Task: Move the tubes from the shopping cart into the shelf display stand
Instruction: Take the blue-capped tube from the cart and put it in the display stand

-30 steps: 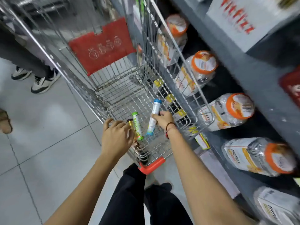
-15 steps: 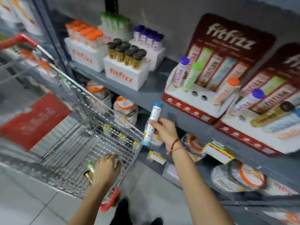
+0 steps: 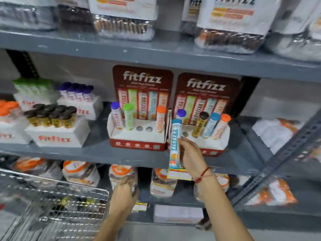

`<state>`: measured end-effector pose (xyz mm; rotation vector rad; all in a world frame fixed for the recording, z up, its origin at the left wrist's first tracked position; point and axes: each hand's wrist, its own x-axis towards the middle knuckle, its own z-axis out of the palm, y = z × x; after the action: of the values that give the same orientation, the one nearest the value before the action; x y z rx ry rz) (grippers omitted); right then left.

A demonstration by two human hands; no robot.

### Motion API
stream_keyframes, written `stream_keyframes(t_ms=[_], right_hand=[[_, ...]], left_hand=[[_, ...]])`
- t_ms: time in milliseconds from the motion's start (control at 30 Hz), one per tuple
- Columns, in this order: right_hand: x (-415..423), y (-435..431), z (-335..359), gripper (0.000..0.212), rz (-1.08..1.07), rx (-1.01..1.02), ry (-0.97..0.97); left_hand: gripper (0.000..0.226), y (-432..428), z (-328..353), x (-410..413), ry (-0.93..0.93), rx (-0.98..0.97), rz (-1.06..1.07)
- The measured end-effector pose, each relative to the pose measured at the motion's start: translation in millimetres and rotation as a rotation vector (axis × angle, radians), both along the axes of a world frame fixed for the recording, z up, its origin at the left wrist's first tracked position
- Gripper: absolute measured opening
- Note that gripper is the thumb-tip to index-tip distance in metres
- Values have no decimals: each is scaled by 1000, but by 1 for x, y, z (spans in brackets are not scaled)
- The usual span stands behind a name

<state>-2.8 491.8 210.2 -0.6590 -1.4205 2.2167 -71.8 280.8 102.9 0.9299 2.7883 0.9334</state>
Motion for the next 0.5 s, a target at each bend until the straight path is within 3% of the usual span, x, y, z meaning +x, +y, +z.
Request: stream_keyframes(t_ms=[200,500], right_hand=[[17,21,3,18,-28,-1,80],[15,35,11,20,-59,93,103]], left_hand=[[37,41,26,-9,197,128,-149],[45,64,26,-26,282,-42,-175]])
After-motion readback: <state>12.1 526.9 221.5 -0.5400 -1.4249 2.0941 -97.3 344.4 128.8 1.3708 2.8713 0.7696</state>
